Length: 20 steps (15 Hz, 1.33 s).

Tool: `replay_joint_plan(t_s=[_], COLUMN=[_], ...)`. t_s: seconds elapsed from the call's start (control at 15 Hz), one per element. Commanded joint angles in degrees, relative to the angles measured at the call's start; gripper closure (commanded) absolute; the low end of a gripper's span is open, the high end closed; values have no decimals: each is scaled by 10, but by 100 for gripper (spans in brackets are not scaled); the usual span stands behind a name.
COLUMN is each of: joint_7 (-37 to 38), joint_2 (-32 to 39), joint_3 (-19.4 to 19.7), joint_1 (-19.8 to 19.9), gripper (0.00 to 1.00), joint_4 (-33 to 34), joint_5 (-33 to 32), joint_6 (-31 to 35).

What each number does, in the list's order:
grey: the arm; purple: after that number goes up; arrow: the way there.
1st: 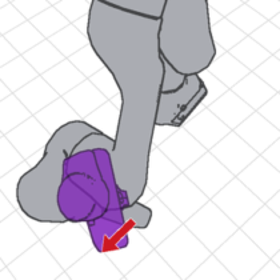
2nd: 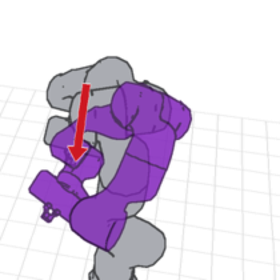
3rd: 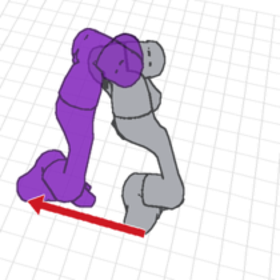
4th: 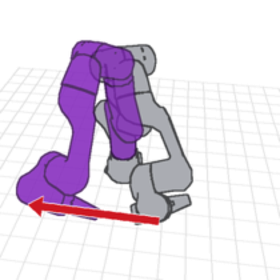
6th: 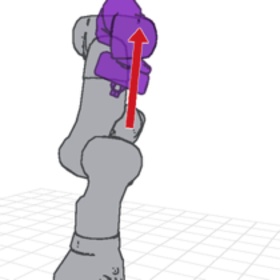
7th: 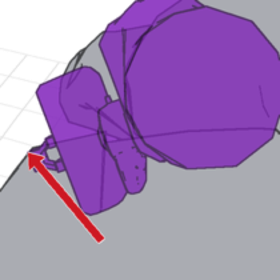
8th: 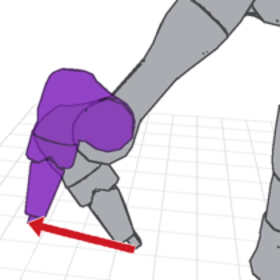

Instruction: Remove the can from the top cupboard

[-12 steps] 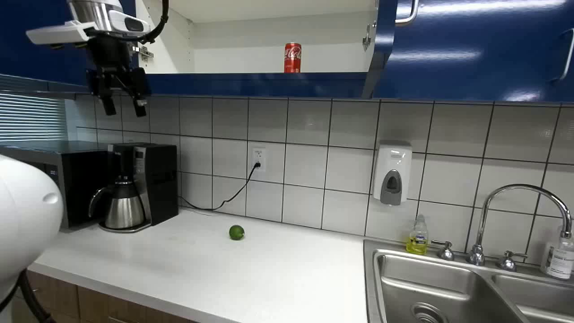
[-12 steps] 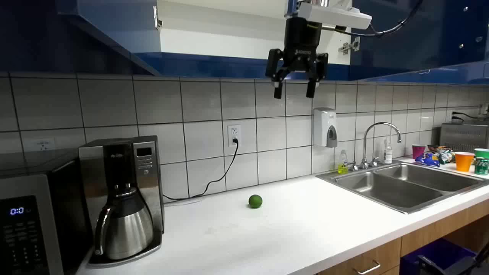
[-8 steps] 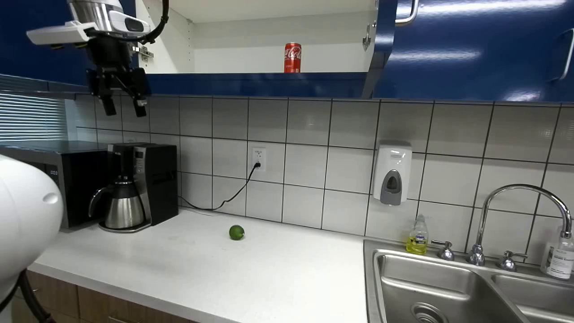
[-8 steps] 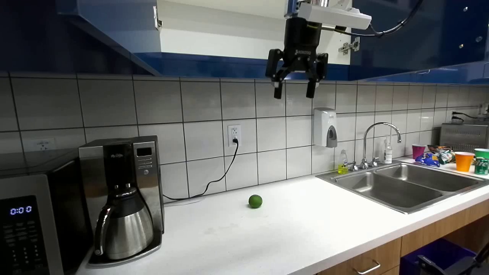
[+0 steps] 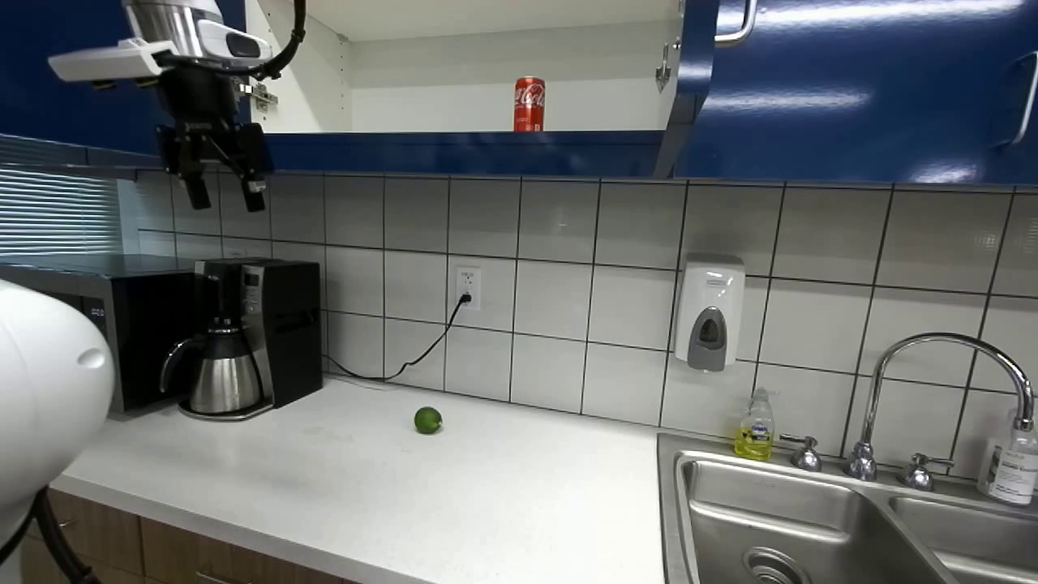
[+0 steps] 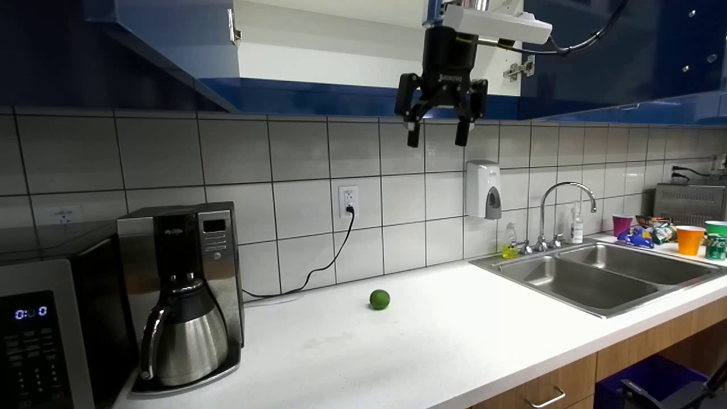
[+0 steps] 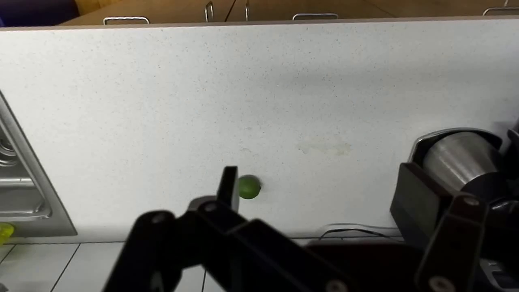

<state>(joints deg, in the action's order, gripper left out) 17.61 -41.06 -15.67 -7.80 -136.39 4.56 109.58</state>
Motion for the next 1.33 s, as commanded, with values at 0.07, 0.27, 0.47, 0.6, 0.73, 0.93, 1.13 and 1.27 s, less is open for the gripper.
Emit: replay_joint_plan(t_s=[0.07,0.27,0.47,0.6,0.73,0.93,1.13,1.27], joint_7=[9,14,15,14,14,9,7,6], joint_2=[7,6,1,-3,-7,-9,-7,-3], joint_3=[-2,3,13,24,38,64,85,96], joint_1=[11,23,38,50,64,88,109,120], gripper=[0,0,0,0,0,0,0,0], joint_4=[14,28,40,46,50,55,63,69], joint_5=[-12,-18,-28,-39,-49,-67,-84,-92], joint_6=[7,12,13,11,11,11,11,14])
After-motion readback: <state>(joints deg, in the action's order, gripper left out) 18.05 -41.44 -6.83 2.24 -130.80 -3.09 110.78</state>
